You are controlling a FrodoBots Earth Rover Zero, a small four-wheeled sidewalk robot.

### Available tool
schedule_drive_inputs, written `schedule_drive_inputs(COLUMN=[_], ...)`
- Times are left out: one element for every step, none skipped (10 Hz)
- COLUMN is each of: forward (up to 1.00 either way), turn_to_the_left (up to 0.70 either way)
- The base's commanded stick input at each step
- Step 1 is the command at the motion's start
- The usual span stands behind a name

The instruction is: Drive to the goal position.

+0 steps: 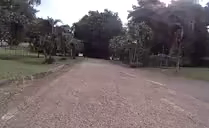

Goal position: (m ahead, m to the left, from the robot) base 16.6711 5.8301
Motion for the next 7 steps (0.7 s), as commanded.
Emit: schedule_drive_inputs(forward=[0.7,0.7,0.7,0.7,0.7,0.7,0.7], turn_to_the_left=[0.0,0.0,0.0,0.0,0.0,0.0,0.0])
